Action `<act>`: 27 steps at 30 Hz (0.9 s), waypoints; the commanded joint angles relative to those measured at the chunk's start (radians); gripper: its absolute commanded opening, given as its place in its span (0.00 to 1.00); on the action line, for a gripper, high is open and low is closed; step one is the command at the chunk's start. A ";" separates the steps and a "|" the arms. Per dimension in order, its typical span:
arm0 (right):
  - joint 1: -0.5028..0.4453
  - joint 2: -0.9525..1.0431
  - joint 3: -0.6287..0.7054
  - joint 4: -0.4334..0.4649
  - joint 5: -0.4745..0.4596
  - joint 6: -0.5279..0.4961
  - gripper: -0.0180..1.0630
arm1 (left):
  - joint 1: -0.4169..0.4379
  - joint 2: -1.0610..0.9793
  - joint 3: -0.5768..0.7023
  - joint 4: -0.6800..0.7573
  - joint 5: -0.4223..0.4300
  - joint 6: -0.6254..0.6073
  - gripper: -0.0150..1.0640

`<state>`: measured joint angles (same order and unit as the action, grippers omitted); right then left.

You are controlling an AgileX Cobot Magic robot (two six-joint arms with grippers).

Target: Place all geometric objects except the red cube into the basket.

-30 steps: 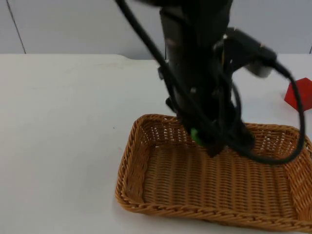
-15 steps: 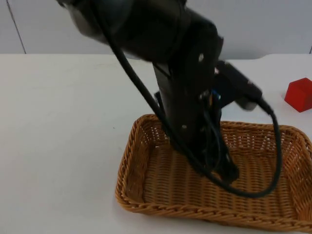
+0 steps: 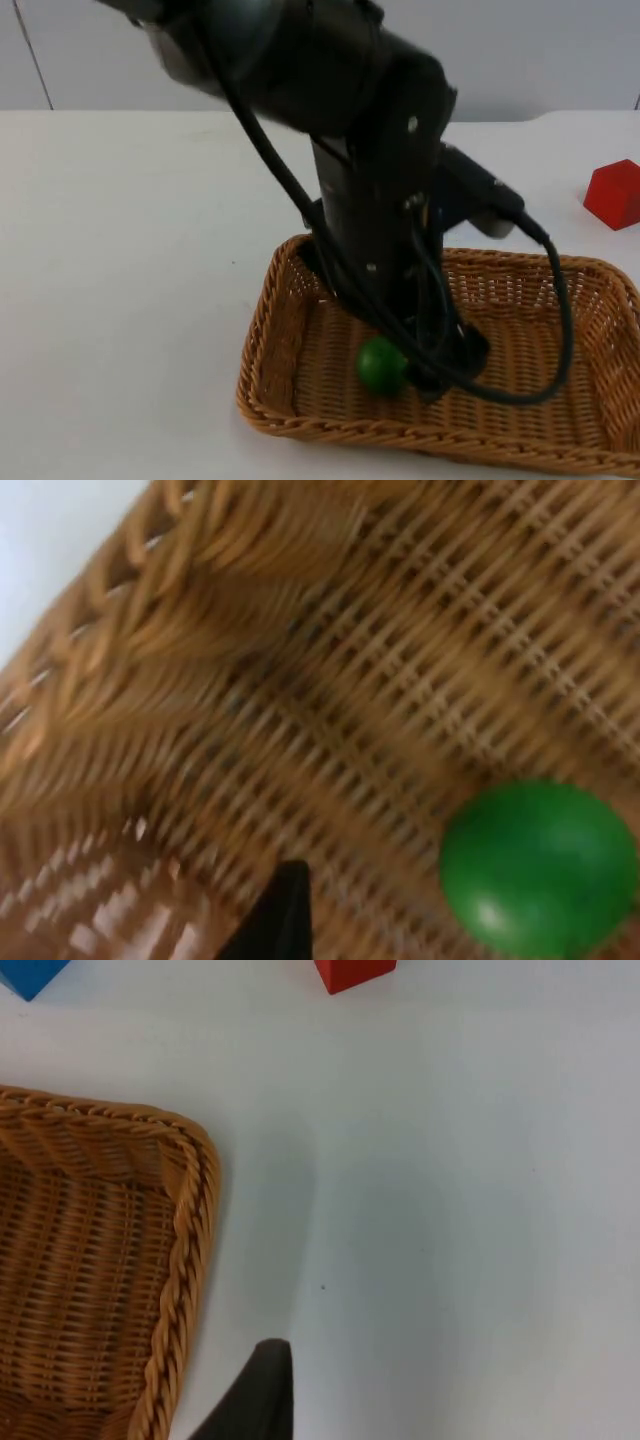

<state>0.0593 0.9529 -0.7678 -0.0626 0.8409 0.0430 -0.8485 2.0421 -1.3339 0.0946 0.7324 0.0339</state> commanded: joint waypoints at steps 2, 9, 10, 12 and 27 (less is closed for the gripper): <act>-0.007 -0.003 -0.009 -0.003 0.003 -0.006 0.99 | 0.001 -0.072 0.002 -0.018 0.073 -0.011 0.99; -0.007 -0.003 -0.009 -0.003 0.006 -0.006 0.99 | 0.002 -0.220 0.025 -0.012 0.147 -0.011 0.99; -0.007 -0.003 -0.009 -0.003 0.006 -0.006 0.99 | 0.012 -0.249 0.046 -0.011 0.140 -0.011 0.99; -0.007 -0.003 -0.009 0.004 0.006 -0.006 0.99 | 0.049 -0.301 0.093 -0.029 0.136 -0.015 0.99; -0.005 -0.003 -0.009 0.116 -0.005 -0.177 0.99 | 0.547 -0.720 0.424 -0.110 0.088 -0.068 0.99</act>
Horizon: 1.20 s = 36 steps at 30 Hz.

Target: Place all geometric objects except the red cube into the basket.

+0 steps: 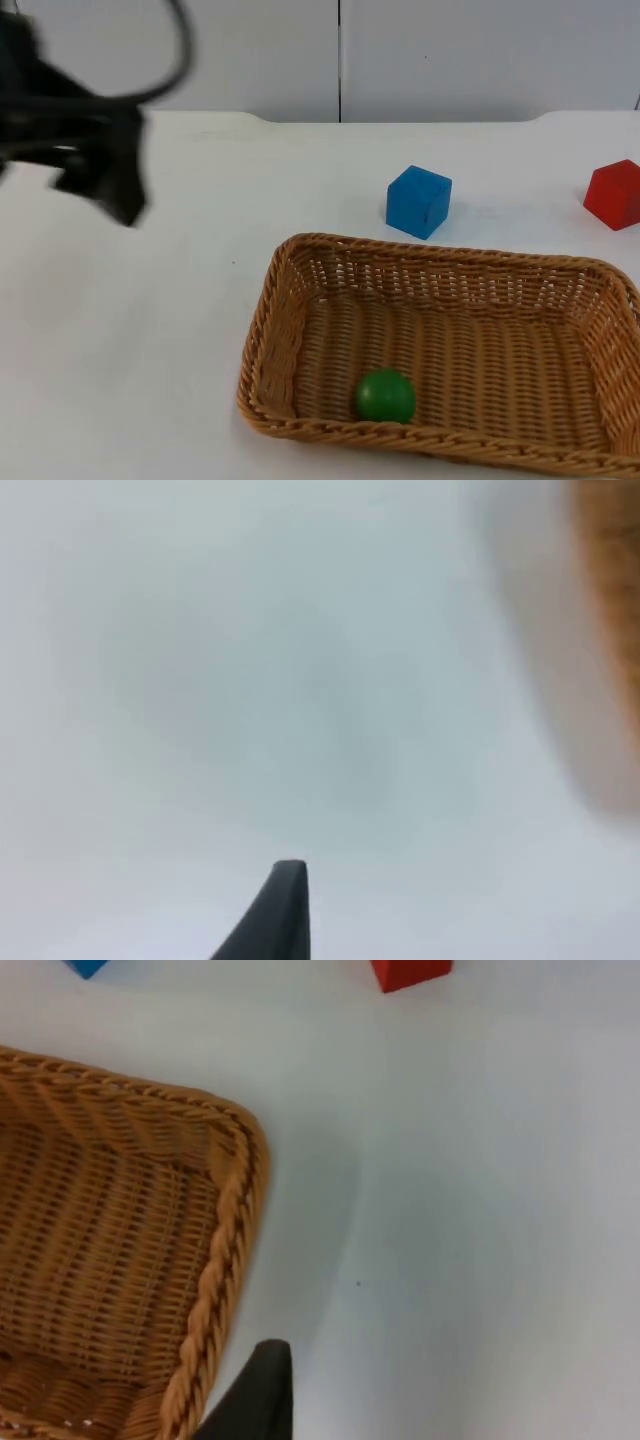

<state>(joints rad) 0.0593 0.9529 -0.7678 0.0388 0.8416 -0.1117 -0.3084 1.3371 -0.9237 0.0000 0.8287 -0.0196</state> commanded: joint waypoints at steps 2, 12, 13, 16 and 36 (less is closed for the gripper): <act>-0.003 0.001 -0.009 0.035 -0.010 -0.061 0.99 | 0.098 -0.093 0.069 -0.026 -0.003 -0.015 0.99; -0.003 0.108 -0.009 0.182 -0.016 -0.213 0.99 | 0.252 -0.334 0.224 -0.046 0.007 -0.015 0.99; 0.007 0.127 -0.009 0.192 -0.016 -0.233 0.99 | 0.252 -0.350 0.232 -0.046 0.001 -0.015 0.99; 0.051 0.163 -0.012 0.198 -0.020 -0.257 0.99 | 0.252 -0.364 0.237 -0.046 0.003 -0.015 0.99; 0.348 0.917 -0.762 -0.034 0.022 -0.267 0.99 | 0.252 -0.369 0.238 -0.025 -0.004 -0.015 0.99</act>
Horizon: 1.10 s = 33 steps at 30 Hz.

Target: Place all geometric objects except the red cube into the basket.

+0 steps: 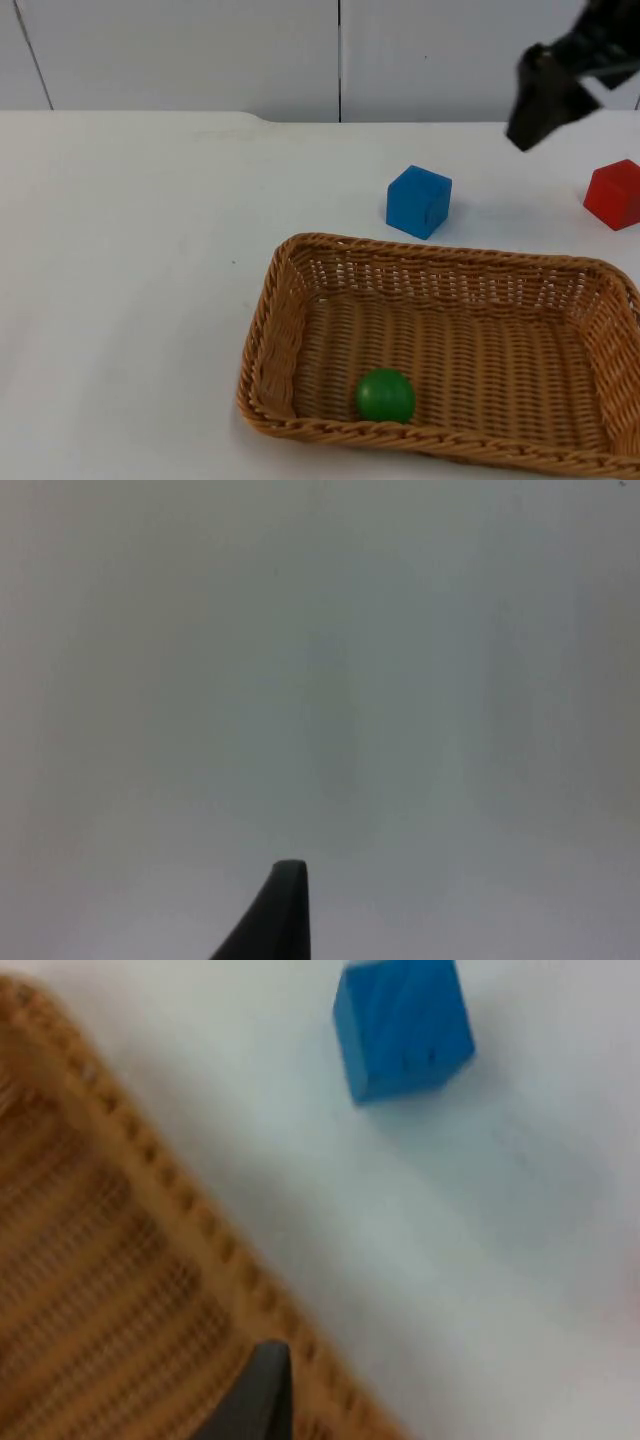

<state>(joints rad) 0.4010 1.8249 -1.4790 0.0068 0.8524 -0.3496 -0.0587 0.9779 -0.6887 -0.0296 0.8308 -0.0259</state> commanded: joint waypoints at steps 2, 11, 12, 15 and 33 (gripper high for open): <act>0.007 0.114 -0.125 -0.001 0.011 -0.042 0.99 | 0.003 -0.009 0.003 0.015 -0.006 -0.008 0.99; 0.012 0.436 -0.435 0.098 0.014 -0.155 0.99 | 0.003 -0.009 0.003 0.015 -0.006 -0.008 0.99; 0.012 0.464 -0.459 0.109 0.011 -0.168 0.99 | 0.003 -0.009 0.003 0.015 -0.006 -0.008 0.99; 0.027 0.541 -0.520 0.111 -0.010 -0.171 0.99 | 0.003 -0.009 0.003 0.017 -0.006 -0.008 0.99; 0.040 0.647 -0.540 0.041 -0.142 -0.119 0.70 | 0.003 -0.009 0.003 0.017 -0.006 -0.008 0.99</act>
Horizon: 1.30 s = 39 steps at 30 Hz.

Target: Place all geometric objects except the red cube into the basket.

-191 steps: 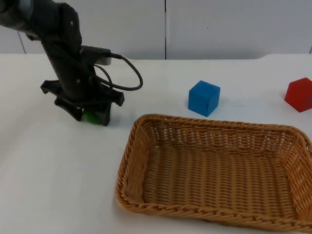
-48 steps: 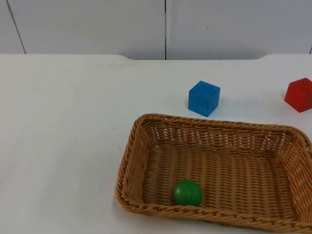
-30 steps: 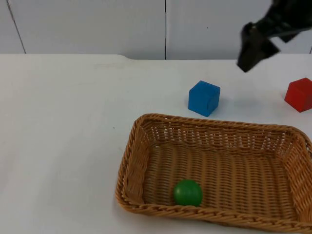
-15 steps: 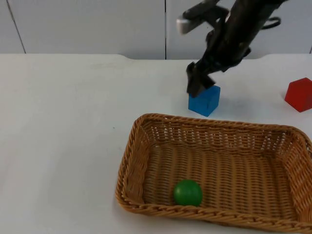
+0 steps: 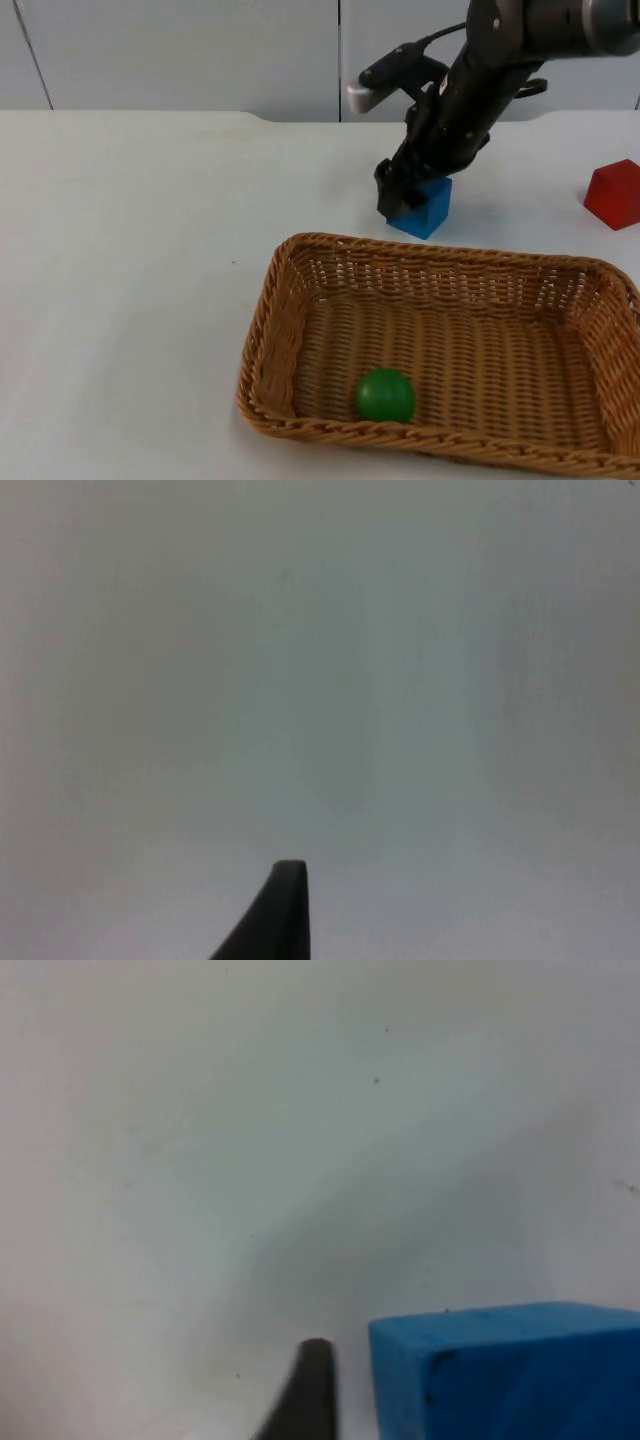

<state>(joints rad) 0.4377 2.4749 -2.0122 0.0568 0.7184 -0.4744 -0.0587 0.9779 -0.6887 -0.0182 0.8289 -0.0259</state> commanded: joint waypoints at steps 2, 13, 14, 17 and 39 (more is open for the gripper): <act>0.003 -0.002 -0.007 -0.009 -0.002 0.013 0.52 | 0.003 -0.009 0.003 0.006 -0.006 -0.008 0.99; 0.003 -0.096 -0.011 -0.003 0.063 0.020 0.02 | 0.003 -0.009 0.003 0.006 -0.013 -0.008 0.99; 0.001 -0.133 -0.011 -0.003 0.082 0.034 0.02 | 0.003 -0.009 0.003 0.006 -0.013 -0.008 0.99; -0.007 -0.252 -0.009 -0.003 0.147 0.118 0.02 | 0.003 -0.009 0.003 0.006 -0.013 -0.008 0.99; -0.006 -0.956 0.857 -0.063 -0.119 0.371 0.02 | 0.003 -0.009 0.003 0.006 -0.024 -0.008 0.99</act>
<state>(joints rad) 0.4346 1.5646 -1.2411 0.0000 0.6630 -0.1336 -0.0587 0.9779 -0.6887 -0.0158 0.8198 -0.0259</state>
